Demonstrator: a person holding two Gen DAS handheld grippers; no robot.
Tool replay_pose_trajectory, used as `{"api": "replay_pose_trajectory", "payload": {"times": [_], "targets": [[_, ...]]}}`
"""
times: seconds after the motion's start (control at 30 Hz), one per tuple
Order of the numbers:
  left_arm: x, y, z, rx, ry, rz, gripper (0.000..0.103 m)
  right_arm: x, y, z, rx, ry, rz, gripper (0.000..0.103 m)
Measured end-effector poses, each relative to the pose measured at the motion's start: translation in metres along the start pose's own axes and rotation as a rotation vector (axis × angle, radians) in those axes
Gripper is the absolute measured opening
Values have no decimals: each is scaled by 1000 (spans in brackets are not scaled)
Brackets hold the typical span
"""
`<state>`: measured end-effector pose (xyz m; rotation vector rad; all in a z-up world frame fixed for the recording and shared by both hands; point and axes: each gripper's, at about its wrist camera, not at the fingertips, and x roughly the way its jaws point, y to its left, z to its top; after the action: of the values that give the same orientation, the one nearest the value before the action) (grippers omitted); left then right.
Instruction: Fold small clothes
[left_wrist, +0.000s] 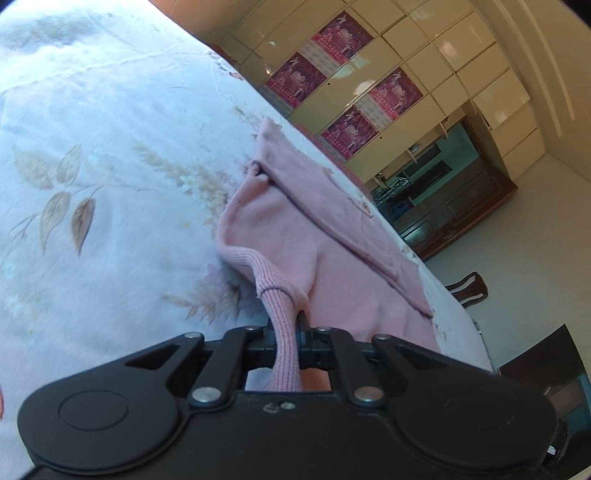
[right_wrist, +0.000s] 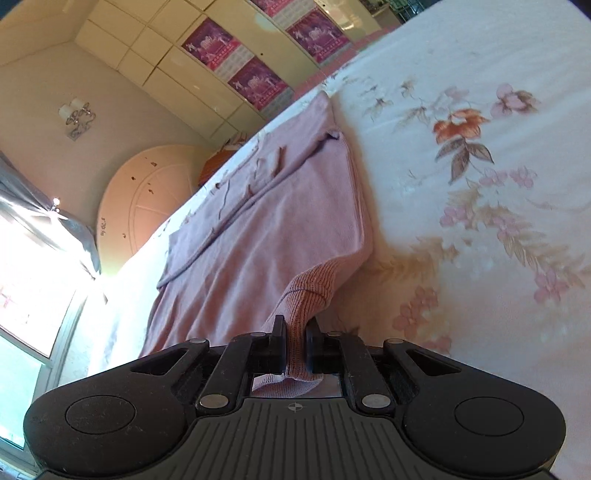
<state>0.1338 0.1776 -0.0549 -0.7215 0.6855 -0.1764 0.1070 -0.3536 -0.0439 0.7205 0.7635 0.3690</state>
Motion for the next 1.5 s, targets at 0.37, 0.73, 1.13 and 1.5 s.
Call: {"api": "replay_pose_trajectory", "payload": {"times": [0.37,0.73,1.13,1.5], "targets": [[76,-35,108,-8,-68,-86,6,69,24,112,81,-115,38,9],[234,-38,204,110,33,-46,6,199,1,229,176,-111,-28,9],[279,-23,219,147,-2,5,77,239,-37,248,237,-180,-49,80],[315,-55,217,678,176,135,59,266,20,247,-349,-22,-259,57]]}}
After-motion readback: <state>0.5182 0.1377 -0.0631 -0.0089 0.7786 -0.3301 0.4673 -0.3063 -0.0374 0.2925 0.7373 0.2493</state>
